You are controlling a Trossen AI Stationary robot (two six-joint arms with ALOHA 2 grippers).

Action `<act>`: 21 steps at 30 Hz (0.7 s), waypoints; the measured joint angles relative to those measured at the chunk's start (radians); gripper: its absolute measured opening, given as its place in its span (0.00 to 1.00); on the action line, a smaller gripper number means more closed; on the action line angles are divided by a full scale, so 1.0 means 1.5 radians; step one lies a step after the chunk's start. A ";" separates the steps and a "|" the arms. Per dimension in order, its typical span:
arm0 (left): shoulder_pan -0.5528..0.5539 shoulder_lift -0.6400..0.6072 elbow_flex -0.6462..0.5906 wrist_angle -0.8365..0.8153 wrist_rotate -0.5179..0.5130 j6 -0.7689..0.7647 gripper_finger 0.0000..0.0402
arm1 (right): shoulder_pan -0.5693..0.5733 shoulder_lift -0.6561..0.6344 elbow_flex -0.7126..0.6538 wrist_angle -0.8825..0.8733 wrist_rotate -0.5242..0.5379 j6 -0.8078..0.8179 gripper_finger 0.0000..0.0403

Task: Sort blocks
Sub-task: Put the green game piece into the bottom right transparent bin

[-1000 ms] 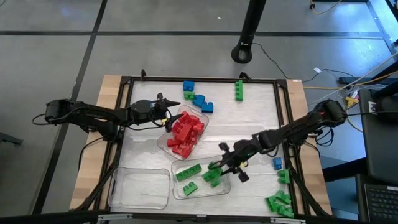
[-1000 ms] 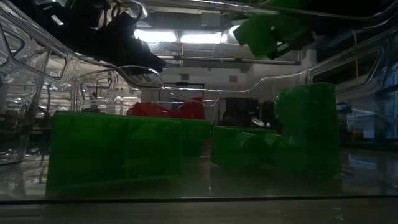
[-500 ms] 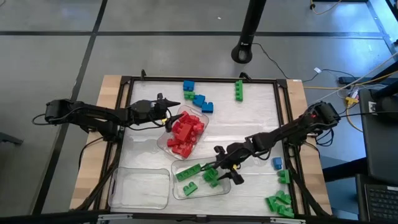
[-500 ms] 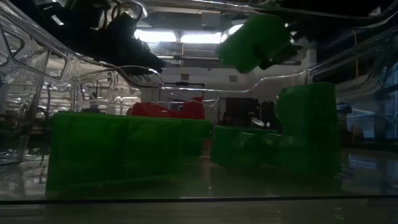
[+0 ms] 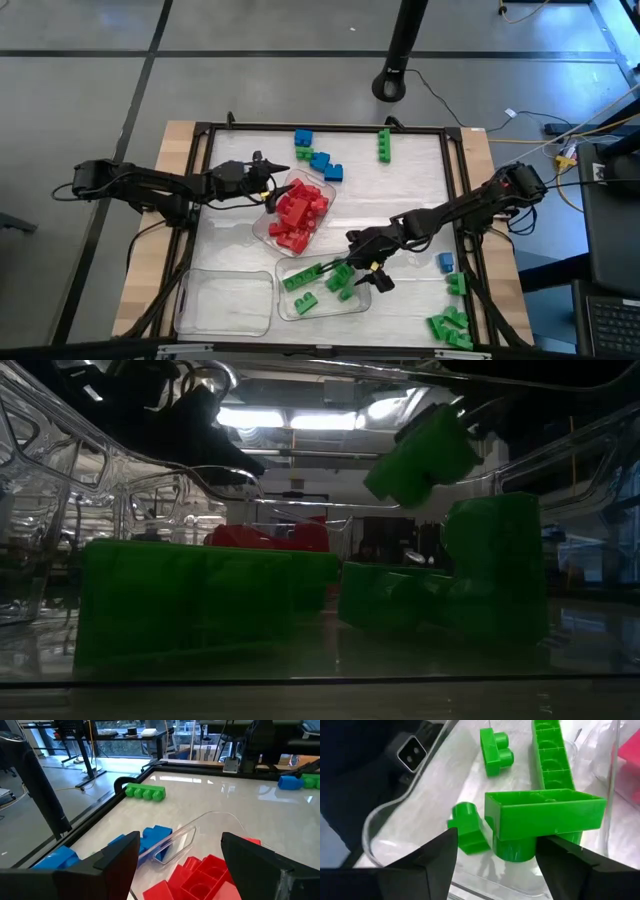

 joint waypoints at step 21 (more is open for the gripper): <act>-0.225 0.192 0.167 0.042 0.019 -0.080 0.67 | -0.004 0.000 0.000 0.003 0.057 -0.055 0.63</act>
